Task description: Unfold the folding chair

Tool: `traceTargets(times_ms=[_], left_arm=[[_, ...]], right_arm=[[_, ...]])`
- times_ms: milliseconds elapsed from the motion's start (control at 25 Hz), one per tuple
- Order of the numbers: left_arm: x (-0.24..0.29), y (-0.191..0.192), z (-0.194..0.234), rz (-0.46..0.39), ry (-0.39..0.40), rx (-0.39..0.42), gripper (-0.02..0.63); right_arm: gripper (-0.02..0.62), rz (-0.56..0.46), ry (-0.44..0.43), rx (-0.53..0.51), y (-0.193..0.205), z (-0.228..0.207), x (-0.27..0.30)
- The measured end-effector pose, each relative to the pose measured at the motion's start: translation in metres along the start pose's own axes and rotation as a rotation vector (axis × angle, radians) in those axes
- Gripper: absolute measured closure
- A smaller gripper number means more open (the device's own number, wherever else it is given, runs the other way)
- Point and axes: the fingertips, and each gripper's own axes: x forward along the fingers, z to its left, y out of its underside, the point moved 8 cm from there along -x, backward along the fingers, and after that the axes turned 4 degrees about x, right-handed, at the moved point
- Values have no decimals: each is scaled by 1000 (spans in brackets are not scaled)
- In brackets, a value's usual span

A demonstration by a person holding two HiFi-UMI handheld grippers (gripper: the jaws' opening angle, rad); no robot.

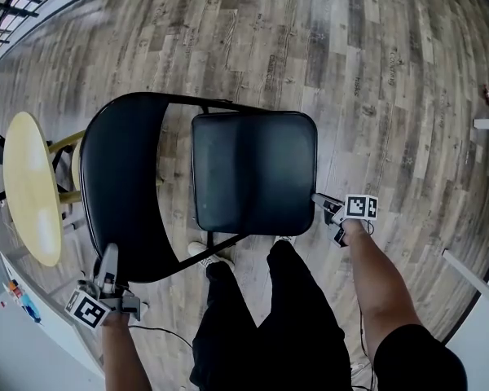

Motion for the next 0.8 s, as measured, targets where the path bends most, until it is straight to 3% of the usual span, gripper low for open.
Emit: traceTargets(times_ms=[360, 560, 800], left_arm=[[2, 1, -4, -26, -54, 34, 486], [-2, 4, 1, -43, -63, 42, 486], [0, 4, 0, -49, -65, 54, 482]], right_arm=[[465, -73, 119, -43, 3, 16, -8], [465, -149, 132, -28, 12, 21, -14], [465, -170, 149, -29, 27, 28, -36]])
